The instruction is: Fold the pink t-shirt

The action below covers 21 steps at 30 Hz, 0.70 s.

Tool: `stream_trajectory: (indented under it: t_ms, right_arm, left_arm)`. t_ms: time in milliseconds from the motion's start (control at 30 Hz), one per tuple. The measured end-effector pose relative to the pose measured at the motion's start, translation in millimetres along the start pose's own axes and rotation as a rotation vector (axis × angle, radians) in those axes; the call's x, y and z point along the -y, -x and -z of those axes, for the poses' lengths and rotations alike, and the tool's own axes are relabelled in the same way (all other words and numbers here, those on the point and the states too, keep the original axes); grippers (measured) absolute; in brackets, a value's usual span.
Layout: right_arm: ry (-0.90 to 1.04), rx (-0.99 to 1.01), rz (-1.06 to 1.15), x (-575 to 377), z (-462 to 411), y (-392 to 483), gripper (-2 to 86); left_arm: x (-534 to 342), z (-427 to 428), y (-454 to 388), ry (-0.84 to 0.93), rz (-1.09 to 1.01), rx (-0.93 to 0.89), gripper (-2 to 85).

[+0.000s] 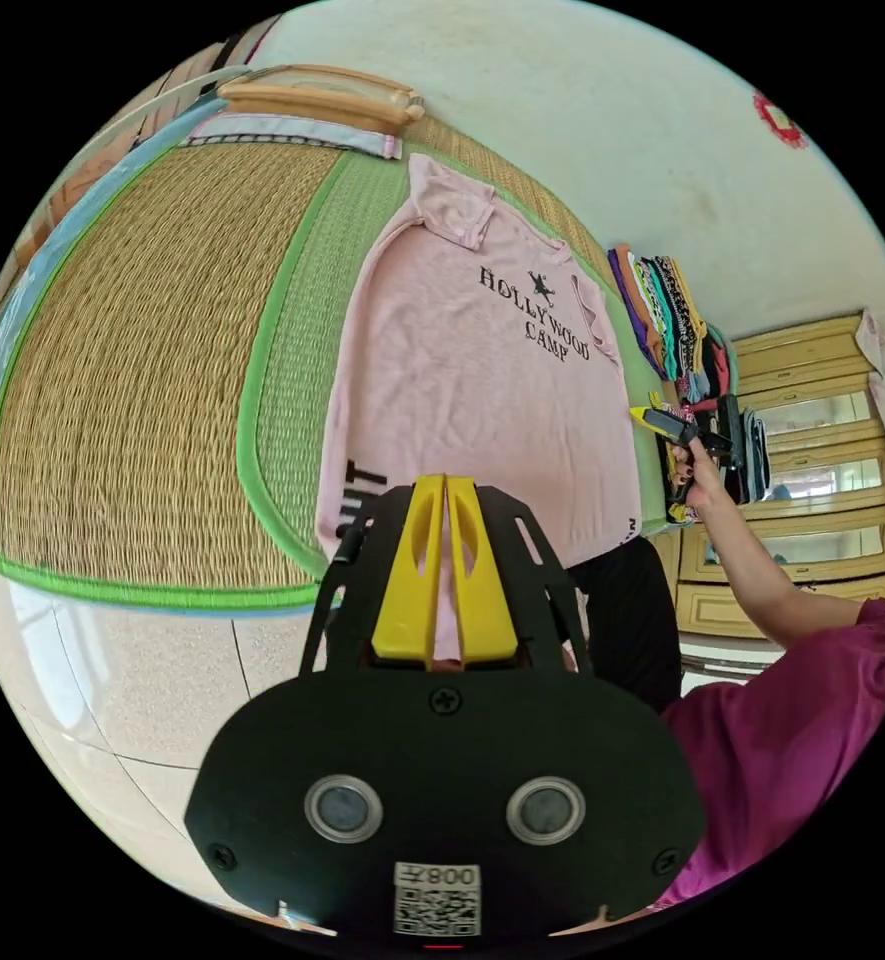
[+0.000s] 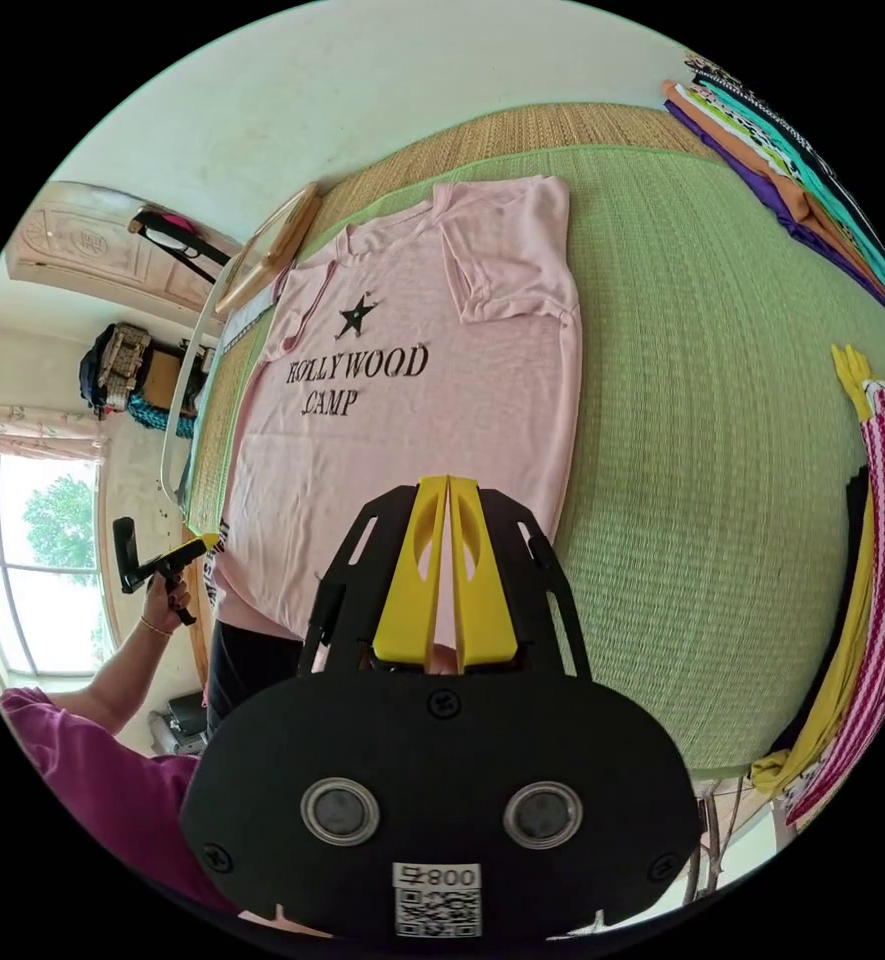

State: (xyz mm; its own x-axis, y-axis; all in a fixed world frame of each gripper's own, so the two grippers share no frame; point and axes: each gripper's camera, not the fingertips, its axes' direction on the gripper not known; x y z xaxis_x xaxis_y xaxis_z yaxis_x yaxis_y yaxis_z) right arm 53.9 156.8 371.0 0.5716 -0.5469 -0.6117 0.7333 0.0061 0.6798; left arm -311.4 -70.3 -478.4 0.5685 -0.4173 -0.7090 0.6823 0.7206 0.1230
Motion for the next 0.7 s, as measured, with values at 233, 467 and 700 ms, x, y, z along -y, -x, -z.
stream_trajectory:
  t_ms: [233,467,700]
  right_arm:
    - [0.032,0.042,-0.049,-98.6,12.1,-3.7,1.4]
    - [0.01,0.092,-0.127,-185.5,32.1,-15.6,5.5]
    - [0.006,0.139,-0.219,-236.1,35.7,-33.2,6.9]
  left_arm:
    - [-93.9,31.8,38.6,-0.015,0.082,-0.06,0.4]
    - [-163.6,60.7,76.9,-0.089,0.174,-0.108,5.4]
    - [-222.8,69.9,124.4,-0.108,0.288,-0.186,11.2]
